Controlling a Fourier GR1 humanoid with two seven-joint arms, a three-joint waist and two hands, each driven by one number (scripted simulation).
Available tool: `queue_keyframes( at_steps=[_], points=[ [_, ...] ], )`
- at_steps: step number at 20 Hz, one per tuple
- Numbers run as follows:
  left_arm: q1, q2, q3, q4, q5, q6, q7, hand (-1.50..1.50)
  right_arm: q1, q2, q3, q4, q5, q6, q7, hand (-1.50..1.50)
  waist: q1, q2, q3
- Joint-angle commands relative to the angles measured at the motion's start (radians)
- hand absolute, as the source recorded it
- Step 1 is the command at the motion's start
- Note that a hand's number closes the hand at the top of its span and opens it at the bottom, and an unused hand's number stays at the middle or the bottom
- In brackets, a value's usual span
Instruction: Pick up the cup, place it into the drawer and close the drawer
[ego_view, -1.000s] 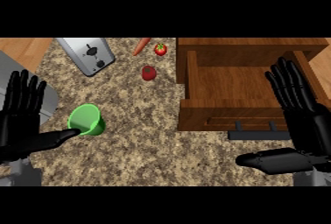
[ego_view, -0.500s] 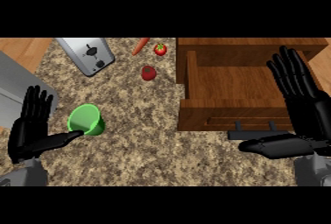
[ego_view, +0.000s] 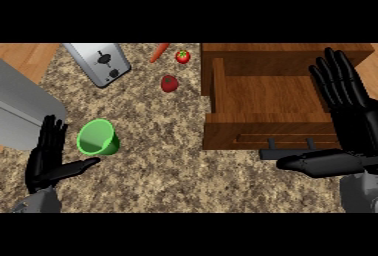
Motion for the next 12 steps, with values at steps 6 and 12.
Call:
queue_keyframes(
  at_steps=[6, 12],
  points=[
    [-0.175, 0.077, 0.039, 0.501, -0.054, -0.014, -0.303, -1.50, 0.031, 0.006, 0.003, -0.085, -0.021, 0.005, 0.058, -1.50, -0.010, 0.001, -0.001],
    [-0.242, 0.092, 0.060, 0.712, -0.061, -0.026, -0.475, -1.50, -0.040, 0.019, 0.024, -0.037, 0.022, -0.029, 0.080, -1.50, -0.013, 0.004, -0.002]
  ],
)
